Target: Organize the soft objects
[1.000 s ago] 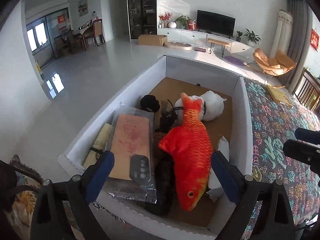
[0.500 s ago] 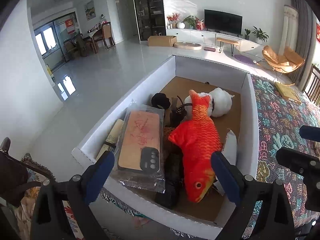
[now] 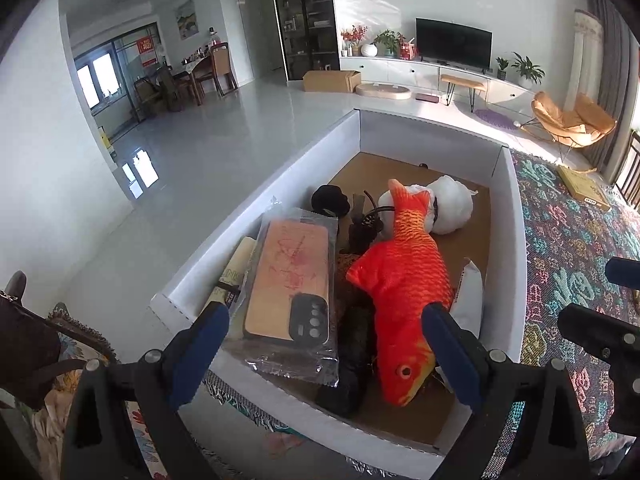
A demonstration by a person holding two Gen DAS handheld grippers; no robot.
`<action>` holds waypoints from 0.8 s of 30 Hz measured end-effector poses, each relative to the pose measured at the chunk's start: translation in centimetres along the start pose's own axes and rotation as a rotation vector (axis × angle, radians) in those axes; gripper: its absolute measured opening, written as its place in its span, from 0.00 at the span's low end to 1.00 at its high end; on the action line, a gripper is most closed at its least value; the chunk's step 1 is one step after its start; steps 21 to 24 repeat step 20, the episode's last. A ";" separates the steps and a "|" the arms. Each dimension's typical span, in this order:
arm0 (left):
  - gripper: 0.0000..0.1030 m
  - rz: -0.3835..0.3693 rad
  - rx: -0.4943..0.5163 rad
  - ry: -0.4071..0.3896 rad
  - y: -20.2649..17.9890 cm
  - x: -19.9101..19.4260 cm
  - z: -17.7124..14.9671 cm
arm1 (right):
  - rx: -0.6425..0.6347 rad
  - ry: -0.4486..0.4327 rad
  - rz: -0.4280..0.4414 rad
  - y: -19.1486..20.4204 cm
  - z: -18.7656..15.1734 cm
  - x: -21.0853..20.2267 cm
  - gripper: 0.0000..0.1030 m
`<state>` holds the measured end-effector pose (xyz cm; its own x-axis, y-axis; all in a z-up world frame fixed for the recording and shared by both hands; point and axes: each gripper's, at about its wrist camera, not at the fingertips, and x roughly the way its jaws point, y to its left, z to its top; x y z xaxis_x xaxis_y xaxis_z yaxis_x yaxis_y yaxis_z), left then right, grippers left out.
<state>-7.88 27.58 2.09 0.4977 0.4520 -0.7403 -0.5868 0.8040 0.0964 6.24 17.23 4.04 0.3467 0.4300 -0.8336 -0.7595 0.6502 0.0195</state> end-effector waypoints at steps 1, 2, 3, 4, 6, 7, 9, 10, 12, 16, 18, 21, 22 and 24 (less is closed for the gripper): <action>0.94 0.001 0.000 -0.002 0.0 0.0 0.0 | 0.000 0.001 0.001 0.0 0.0 0.0 0.79; 0.94 0.002 0.000 -0.003 0.0 0.0 0.0 | 0.000 0.001 0.000 0.0 0.0 0.0 0.79; 0.94 0.003 0.000 -0.005 0.0 -0.1 0.0 | 0.001 0.001 -0.002 0.0 0.0 0.0 0.79; 0.94 0.004 0.000 -0.007 0.1 -0.1 0.1 | 0.002 0.002 -0.004 0.0 0.1 0.0 0.79; 0.94 0.007 -0.001 -0.009 0.1 -0.2 0.1 | 0.003 0.004 -0.004 0.0 0.1 0.0 0.79; 0.94 0.009 -0.002 -0.009 0.2 -0.2 0.1 | 0.003 0.004 -0.004 0.0 0.1 0.0 0.79; 0.94 0.010 -0.004 -0.007 0.2 0.0 0.1 | 0.001 0.004 -0.004 0.1 0.2 0.0 0.79; 0.94 0.012 -0.006 -0.006 0.2 0.0 0.1 | -0.001 0.004 -0.005 0.1 0.2 0.0 0.79; 0.94 0.020 -0.007 -0.008 0.3 0.0 0.1 | -0.005 0.003 -0.007 0.2 0.2 0.0 0.79; 0.94 0.024 -0.010 -0.010 0.4 0.0 0.1 | -0.010 0.000 -0.013 0.3 0.1 0.1 0.79; 0.94 0.022 -0.016 -0.019 0.5 -0.2 0.0 | -0.004 -0.003 -0.005 0.1 0.0 0.1 0.79; 0.94 0.024 -0.010 -0.032 0.4 -0.4 -0.1 | 0.004 -0.012 0.004 -0.1 -0.2 0.0 0.79; 0.94 0.024 -0.010 -0.032 0.4 -0.4 -0.1 | 0.004 -0.012 0.004 -0.1 -0.2 0.0 0.79; 0.94 0.024 -0.010 -0.032 0.4 -0.4 -0.1 | 0.004 -0.012 0.004 -0.1 -0.2 0.0 0.79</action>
